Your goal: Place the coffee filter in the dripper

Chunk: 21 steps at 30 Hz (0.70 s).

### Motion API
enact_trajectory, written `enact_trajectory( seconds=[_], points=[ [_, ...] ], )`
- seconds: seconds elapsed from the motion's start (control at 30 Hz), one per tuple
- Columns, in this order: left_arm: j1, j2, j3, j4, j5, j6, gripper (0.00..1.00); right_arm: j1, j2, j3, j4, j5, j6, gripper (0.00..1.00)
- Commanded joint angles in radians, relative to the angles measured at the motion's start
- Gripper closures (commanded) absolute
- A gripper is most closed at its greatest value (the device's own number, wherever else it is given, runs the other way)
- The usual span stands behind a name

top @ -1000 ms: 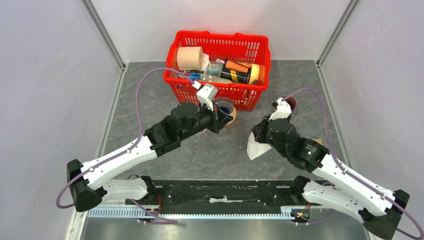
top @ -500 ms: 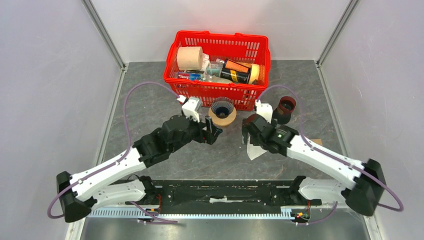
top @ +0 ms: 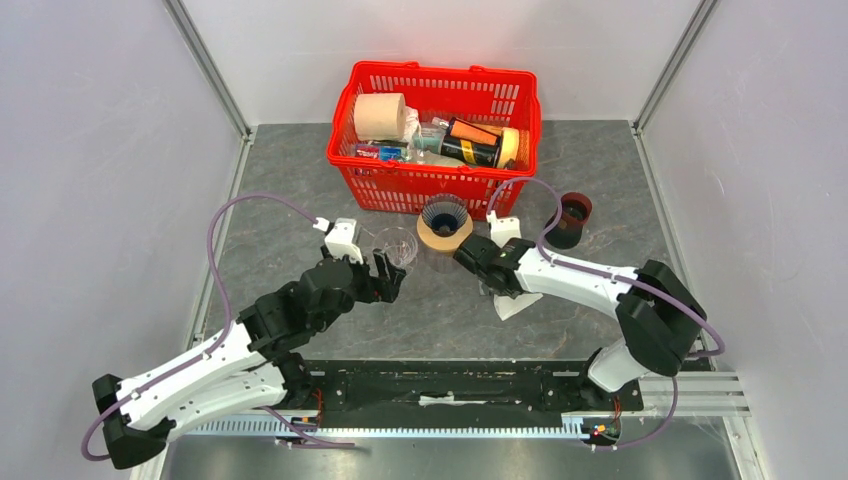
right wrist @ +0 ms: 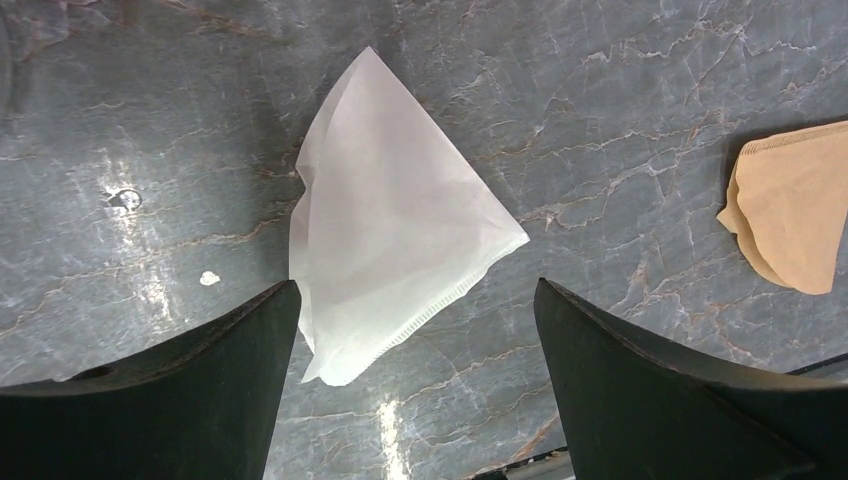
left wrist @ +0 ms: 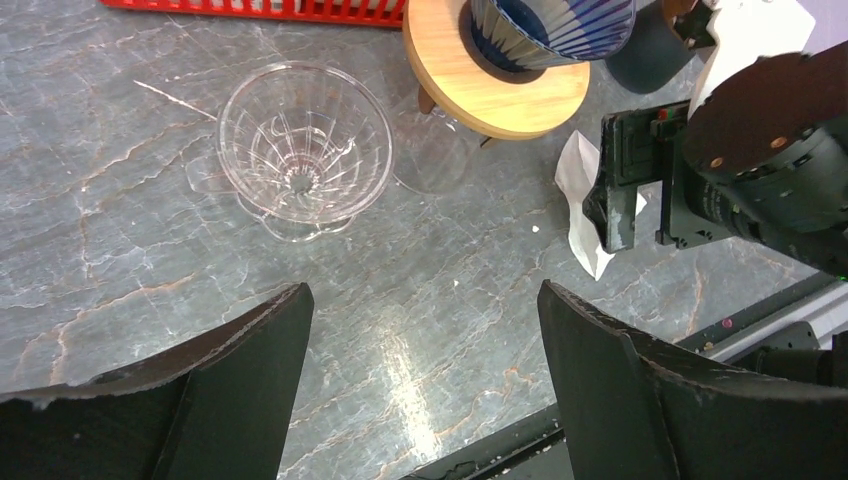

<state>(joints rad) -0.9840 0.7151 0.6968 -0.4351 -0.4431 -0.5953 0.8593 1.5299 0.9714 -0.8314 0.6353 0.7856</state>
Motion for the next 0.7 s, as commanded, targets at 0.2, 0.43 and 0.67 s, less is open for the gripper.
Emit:
enact_trajectory(
  seconds=[0.2, 0.43, 0.67],
  points=[
    [-0.001, -0.013, 0.006, 0.002, -0.063, -0.043, 0.10, -0.003, 0.080, 0.008, 0.044, 0.076, 0.046, 0.13],
    [-0.001, -0.023, 0.012, -0.002, -0.068, -0.048, 0.09, -0.003, 0.117, 0.010, -0.004, 0.108, 0.102, 0.41],
    [-0.001, -0.040, 0.013, -0.015, -0.087, -0.053, 0.09, -0.003, 0.123, 0.011, -0.045, 0.168, 0.140, 0.85]
  ],
)
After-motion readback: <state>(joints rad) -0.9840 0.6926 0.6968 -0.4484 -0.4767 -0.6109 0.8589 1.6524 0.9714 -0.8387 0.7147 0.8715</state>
